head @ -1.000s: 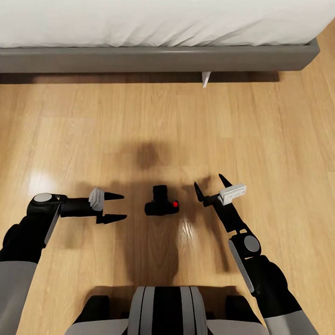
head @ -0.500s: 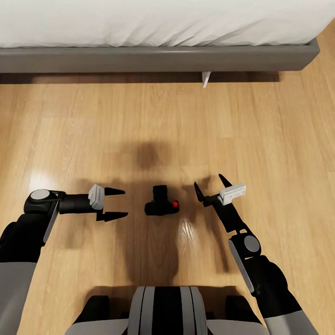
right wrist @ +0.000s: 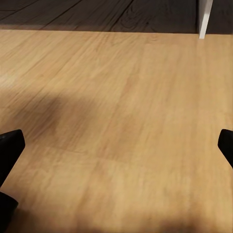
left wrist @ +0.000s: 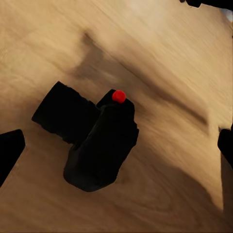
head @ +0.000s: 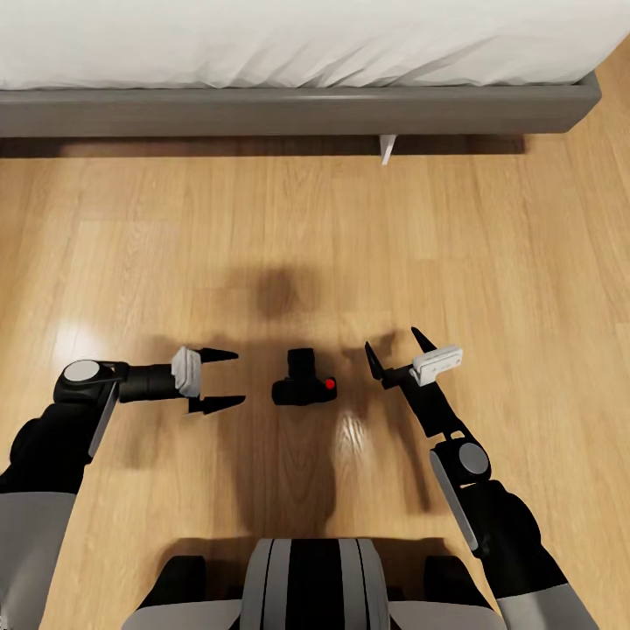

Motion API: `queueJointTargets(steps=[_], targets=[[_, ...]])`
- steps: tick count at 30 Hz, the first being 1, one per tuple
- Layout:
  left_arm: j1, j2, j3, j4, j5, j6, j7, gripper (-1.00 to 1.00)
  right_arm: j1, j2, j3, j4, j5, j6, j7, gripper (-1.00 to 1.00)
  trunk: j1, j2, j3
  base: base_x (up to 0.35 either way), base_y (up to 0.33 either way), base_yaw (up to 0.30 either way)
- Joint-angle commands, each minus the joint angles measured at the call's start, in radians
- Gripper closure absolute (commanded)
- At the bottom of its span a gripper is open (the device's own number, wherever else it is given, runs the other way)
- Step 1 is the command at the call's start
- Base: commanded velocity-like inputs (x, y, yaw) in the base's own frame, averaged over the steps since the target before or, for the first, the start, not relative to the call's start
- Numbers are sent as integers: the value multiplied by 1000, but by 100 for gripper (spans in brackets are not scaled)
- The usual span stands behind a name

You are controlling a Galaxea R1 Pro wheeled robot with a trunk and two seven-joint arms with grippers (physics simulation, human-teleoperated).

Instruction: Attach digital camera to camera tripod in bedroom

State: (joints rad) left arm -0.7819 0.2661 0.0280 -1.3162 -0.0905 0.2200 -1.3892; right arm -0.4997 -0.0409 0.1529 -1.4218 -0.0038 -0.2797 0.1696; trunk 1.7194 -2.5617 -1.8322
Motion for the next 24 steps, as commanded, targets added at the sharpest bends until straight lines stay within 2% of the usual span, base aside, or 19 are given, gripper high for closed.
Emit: queueJointTargets(steps=[1, 7, 8, 9, 14, 15, 24], targets=[[0, 0, 1, -1, -5, 10, -5, -100, 0, -1, 0, 0, -1, -3, 2, -100, 0, 0, 0, 0, 0, 0], [0, -3, -2, 24, -6, -141, 95, -100, 0, -1, 0, 2, 0, -3, 1, -100, 0, 0, 0, 0, 0, 0], [0, -3, -3, 42, -6, -215, 133, -100, 0, -1, 0, 3, -1, -3, 2, -100, 0, 0, 0, 0, 0, 0], [0, -3, -3, 57, -6, -237, 143, -100, 0, -1, 0, 4, -1, -3, 2, -100, 0, 0, 0, 0, 0, 0], [0, -7, -5, 118, -7, -268, 171, -100, 0, -1, 0, 6, -1, -3, 1, -100, 0, 0, 0, 0, 0, 0], [0, -10, -13, 154, -7, -274, 194, -100, 0, -1, 0, 7, -1, -3, 2, -100, 0, 0, 0, 0, 0, 0], [0, -13, -29, 222, -8, -292, 220, -100, 0, -1, 0, 8, -1, -3, 1, -100, 0, 0, 0, 0, 0, 0]])
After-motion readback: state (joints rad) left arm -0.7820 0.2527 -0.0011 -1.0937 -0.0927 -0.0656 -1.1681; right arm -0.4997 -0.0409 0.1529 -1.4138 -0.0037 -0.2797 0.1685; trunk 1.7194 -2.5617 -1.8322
